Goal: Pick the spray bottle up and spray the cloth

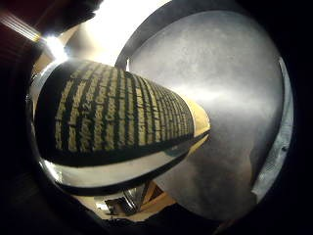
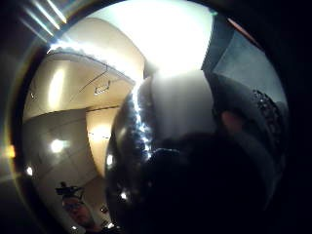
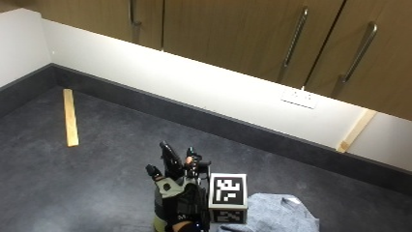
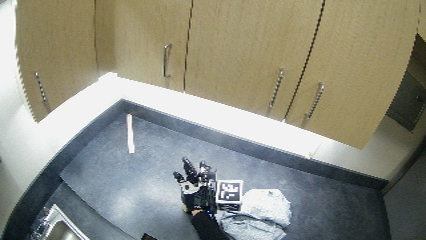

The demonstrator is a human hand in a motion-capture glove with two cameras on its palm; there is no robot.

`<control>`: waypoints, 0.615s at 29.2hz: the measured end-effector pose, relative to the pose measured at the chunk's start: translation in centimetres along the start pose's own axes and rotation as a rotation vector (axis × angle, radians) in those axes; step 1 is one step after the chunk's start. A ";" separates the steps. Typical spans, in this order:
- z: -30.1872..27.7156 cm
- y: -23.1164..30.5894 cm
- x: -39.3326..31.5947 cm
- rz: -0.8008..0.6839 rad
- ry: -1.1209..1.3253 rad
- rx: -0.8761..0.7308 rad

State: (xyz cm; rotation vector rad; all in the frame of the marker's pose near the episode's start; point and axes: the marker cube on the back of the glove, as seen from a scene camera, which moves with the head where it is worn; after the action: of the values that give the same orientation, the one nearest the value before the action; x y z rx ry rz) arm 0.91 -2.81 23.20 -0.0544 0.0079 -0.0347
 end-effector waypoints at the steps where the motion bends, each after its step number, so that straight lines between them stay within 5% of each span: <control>1: 0.1 0.1 0.0 -0.002 0.004 -0.008; 18: 0.7 5.5 -6.6 -0.161 -0.095 -0.227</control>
State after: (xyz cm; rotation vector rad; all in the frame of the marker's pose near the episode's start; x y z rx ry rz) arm -5.49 2.92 23.67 -0.2836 -0.0873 -0.1918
